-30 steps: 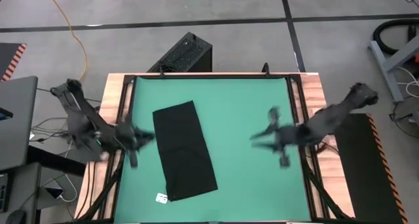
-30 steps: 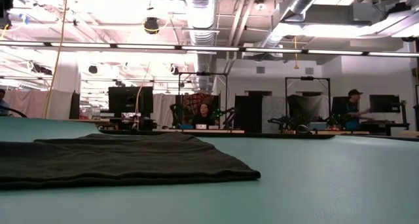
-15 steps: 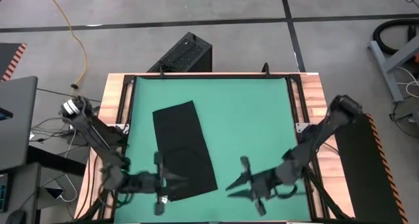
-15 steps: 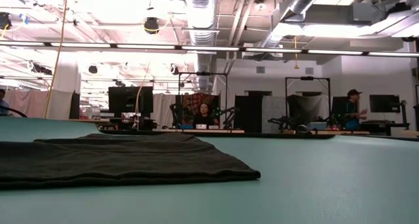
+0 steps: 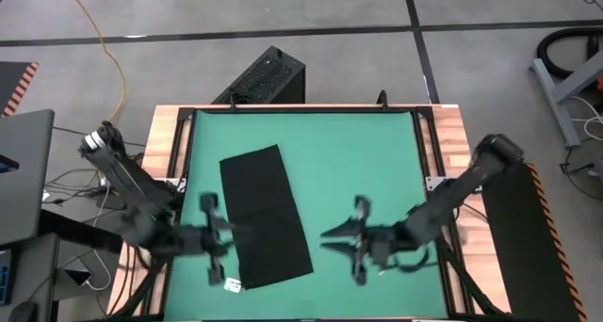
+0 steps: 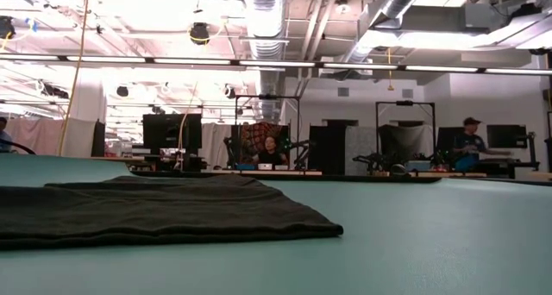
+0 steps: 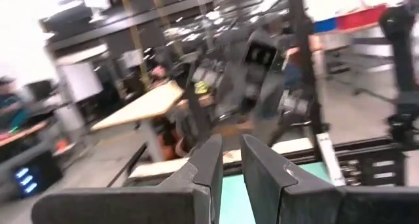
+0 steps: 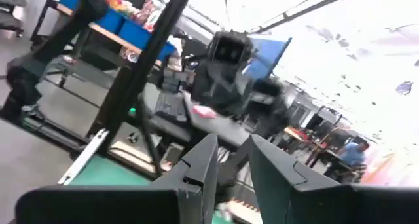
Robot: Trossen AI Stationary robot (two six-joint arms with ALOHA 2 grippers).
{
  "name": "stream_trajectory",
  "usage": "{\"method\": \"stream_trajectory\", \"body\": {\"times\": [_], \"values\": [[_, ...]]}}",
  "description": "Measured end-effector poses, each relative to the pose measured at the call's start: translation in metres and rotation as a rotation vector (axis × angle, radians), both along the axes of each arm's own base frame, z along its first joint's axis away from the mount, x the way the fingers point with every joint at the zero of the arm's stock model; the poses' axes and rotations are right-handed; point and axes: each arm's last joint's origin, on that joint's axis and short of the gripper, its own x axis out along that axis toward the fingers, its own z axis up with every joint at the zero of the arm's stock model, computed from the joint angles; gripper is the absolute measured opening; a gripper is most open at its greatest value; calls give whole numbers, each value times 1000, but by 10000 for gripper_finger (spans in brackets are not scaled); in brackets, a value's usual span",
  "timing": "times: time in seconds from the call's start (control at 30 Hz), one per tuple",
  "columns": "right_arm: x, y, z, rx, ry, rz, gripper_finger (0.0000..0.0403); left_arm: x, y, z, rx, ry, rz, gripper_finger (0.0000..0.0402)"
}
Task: Roll towel
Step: Roll the black towel
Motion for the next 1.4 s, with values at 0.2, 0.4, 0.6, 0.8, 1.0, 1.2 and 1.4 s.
{"method": "stream_trajectory", "body": {"times": [0.2, 0.4, 0.6, 0.8, 1.0, 1.2, 1.4], "values": [[-66, -47, 88, 32, -61, 13, 111, -49, 46, 28, -137, 54, 190, 48], [-134, -100, 154, 84, -147, -15, 111, -48, 59, 25, -206, 48, 134, 48], [-180, -146, 174, 166, -144, -174, 111, -29, 68, 37, -157, -62, 87, 48], [-215, -185, 174, 335, -138, -408, 111, -37, 100, 90, -43, -89, 396, 48], [-216, -185, 165, 405, -107, -357, 111, -76, 140, 150, -32, 36, 657, 48], [-193, -167, 145, 442, 44, -324, 111, -113, 166, 180, -85, 42, 696, 48], [-134, -117, 103, 411, 242, -226, 111, -141, 184, 175, -166, 88, 777, 48]]}}
